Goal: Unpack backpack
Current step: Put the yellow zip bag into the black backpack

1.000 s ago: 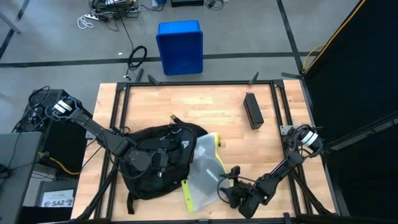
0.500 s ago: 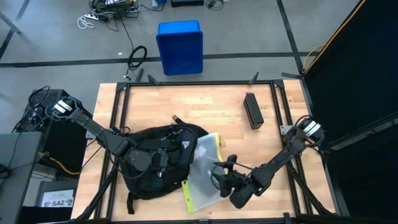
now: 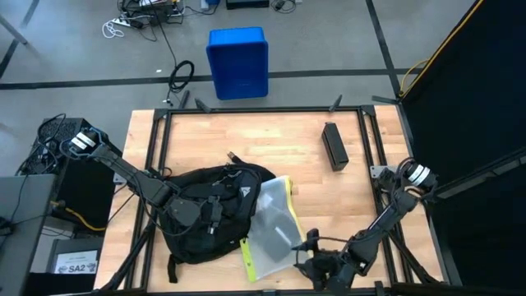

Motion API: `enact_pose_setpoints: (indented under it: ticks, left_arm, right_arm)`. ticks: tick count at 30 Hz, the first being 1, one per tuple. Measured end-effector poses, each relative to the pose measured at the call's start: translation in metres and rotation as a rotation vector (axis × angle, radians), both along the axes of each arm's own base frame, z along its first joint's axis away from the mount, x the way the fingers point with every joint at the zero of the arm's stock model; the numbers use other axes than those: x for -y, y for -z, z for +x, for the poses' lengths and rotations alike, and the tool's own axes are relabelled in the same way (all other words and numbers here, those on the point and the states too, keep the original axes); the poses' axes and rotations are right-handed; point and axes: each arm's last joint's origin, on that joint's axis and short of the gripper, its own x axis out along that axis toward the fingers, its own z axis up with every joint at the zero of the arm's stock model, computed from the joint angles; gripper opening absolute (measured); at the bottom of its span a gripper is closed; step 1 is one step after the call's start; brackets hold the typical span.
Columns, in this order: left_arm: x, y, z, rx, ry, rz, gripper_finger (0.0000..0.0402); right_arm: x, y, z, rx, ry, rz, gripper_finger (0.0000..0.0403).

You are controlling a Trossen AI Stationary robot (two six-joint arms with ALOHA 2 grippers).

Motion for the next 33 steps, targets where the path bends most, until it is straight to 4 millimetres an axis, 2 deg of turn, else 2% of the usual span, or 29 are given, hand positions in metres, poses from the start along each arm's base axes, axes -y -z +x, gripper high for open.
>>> enact_pose_setpoints:
  ticks: [11,17,25,27,29,33]
  left_arm:
    - [0.0,-0.002,0.001,0.022,-0.003,-0.013,0.0]
    - [0.002,-0.007,0.002,0.068,-0.003,-0.044,0.0]
    - [0.0,-0.008,0.003,0.092,-0.046,-0.034,0.0]
    - [0.0,-0.009,0.003,0.1,-0.052,-0.038,0.0]
    - [0.0,-0.009,0.003,0.099,-0.054,-0.042,0.0]
    - [0.001,-0.009,0.003,0.094,-0.044,-0.06,0.0]
  right_arm:
    - [0.004,0.002,0.004,0.013,0.052,0.03,0.0258]
    - [0.002,0.002,0.003,0.006,0.047,0.053,0.0246]
    - [-0.001,0.006,-0.001,-0.103,-0.007,0.16,0.0227]
    - [0.001,0.008,-0.004,-0.106,0.042,0.147,0.0223]
    - [0.008,0.011,-0.007,-0.08,0.167,0.147,0.0219]
    - [0.034,0.018,-0.005,-0.096,0.439,0.191,0.0214]
